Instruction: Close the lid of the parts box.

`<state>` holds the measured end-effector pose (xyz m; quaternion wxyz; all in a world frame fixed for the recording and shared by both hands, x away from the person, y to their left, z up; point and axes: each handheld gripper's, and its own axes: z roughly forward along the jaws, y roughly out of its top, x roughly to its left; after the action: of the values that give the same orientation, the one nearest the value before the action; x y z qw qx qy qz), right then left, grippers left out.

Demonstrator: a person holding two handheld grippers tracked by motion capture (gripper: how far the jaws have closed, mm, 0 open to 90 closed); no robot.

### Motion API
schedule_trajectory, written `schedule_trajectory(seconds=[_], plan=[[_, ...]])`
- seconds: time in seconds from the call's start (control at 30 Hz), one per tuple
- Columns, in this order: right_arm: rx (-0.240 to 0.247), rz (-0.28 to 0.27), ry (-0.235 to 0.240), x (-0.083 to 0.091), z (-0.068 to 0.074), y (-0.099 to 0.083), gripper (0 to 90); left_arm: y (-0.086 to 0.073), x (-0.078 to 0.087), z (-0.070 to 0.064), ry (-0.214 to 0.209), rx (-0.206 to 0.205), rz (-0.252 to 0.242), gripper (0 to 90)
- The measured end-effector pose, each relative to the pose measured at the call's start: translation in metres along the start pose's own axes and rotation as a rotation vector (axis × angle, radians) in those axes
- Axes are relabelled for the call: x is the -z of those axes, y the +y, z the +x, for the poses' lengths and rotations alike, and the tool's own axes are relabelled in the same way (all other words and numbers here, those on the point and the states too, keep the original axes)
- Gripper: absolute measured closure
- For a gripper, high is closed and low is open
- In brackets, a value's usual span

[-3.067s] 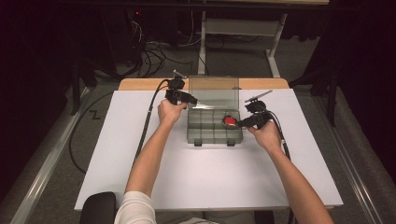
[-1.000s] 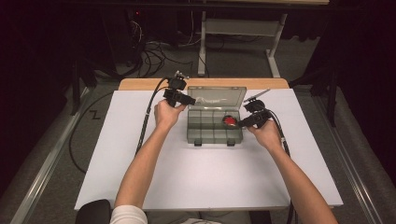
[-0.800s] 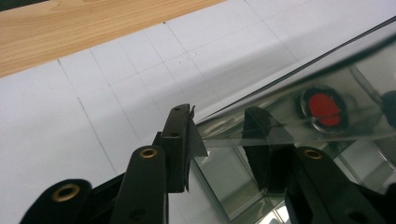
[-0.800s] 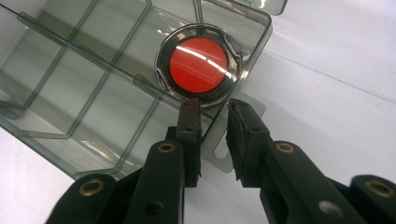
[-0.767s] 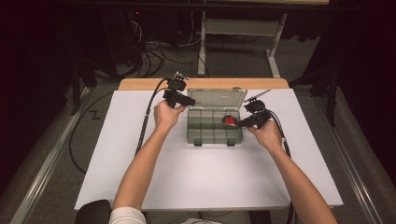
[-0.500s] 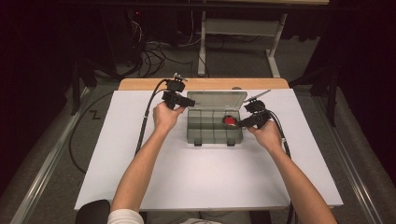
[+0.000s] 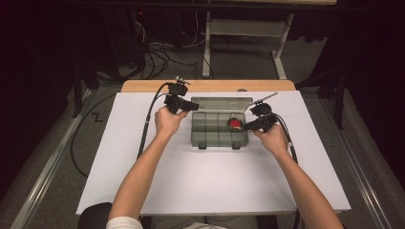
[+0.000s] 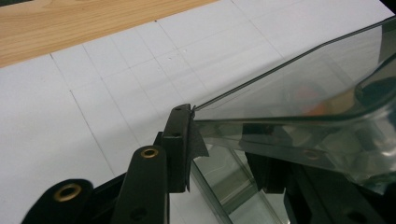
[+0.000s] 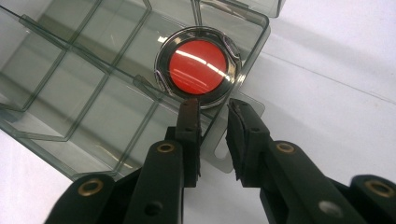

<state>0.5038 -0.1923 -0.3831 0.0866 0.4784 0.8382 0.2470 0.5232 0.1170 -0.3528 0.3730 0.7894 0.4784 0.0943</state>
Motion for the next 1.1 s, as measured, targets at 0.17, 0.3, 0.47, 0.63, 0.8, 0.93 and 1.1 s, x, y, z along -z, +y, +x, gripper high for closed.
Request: schedule_trajectory(seconds=[0.17,0.3,0.47,0.63,0.8,0.93,1.1], plan=[[0.001,-0.01,-0.002,0.0,0.0,-0.001,76.6,-0.004,0.001,0.0,-0.005,0.004,-0.01,63.0],[-0.001,-0.015,-0.002,0.0,0.0,-0.002,76.6,-0.006,0.001,-0.001,-0.003,-0.001,-0.013,63.2],[0.006,-0.025,-0.012,0.0,0.002,-0.003,76.5,-0.009,0.0,-0.002,0.006,-0.012,-0.018,63.3],[0.017,-0.038,-0.015,0.0,0.002,-0.004,76.4,-0.011,-0.002,-0.001,0.008,-0.015,-0.011,63.5],[0.045,-0.036,-0.026,0.0,0.005,-0.004,74.1,-0.013,-0.003,0.0,0.005,-0.013,-0.008,63.5],[0.04,-0.047,-0.022,0.004,0.005,-0.005,73.4,-0.014,-0.003,-0.001,0.003,-0.019,-0.003,63.3],[0.05,-0.058,-0.011,0.016,0.003,-0.007,82.2,-0.017,-0.003,-0.001,0.008,-0.021,0.002,63.3]])
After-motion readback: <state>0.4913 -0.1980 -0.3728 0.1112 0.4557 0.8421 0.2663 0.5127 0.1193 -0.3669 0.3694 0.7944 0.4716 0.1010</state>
